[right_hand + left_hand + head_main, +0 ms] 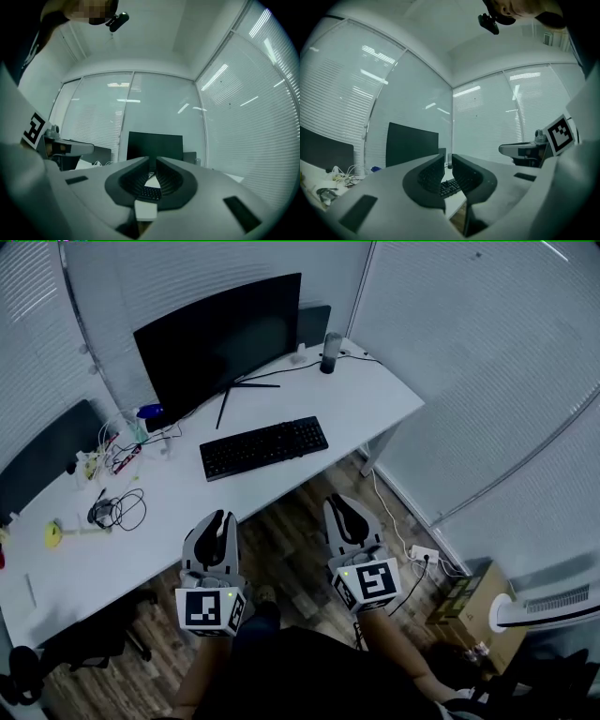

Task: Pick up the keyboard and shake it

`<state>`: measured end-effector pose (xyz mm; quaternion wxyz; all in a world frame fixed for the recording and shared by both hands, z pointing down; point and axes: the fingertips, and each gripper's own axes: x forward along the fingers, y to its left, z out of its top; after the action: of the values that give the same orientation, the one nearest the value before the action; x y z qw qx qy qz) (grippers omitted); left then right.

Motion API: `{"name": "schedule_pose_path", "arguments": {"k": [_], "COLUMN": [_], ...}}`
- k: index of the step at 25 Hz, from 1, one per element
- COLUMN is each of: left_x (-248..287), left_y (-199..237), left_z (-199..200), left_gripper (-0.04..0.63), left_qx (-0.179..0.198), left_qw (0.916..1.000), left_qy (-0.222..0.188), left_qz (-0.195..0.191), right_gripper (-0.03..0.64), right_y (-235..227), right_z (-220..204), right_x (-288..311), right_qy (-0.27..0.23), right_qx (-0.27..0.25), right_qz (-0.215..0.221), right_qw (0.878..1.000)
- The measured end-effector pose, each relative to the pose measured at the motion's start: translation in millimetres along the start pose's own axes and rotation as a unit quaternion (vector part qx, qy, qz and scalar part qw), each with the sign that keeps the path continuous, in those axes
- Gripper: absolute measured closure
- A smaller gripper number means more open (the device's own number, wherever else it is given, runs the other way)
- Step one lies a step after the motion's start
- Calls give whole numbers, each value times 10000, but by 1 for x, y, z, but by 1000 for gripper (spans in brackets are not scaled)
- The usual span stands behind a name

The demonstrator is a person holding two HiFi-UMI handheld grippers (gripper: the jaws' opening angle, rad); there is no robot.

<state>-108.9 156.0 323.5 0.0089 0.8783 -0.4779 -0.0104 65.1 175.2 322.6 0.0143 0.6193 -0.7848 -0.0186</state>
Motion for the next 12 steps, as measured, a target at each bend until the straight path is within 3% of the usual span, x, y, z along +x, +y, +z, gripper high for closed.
{"name": "schedule_pose_path", "arguments": {"k": [8, 10, 12], "left_x": [93, 108, 118], "left_y": [62, 70, 79], "left_z": [-34, -43, -52], "left_gripper": [566, 489, 471], "left_qx": [-37, -108, -219], "left_qw": [9991, 9985, 9978], "left_qy": [356, 421, 513], "left_qz": [-246, -332, -367], "right_gripper": [583, 574, 551], "right_y": [-29, -34, -39], "right_z": [-33, -42, -53], "right_x": [96, 112, 124], "right_qy": [213, 318, 457], "right_qx": [-22, 5, 53], "right_qz": [-234, -252, -264], "right_qw": [9995, 9992, 9986]}}
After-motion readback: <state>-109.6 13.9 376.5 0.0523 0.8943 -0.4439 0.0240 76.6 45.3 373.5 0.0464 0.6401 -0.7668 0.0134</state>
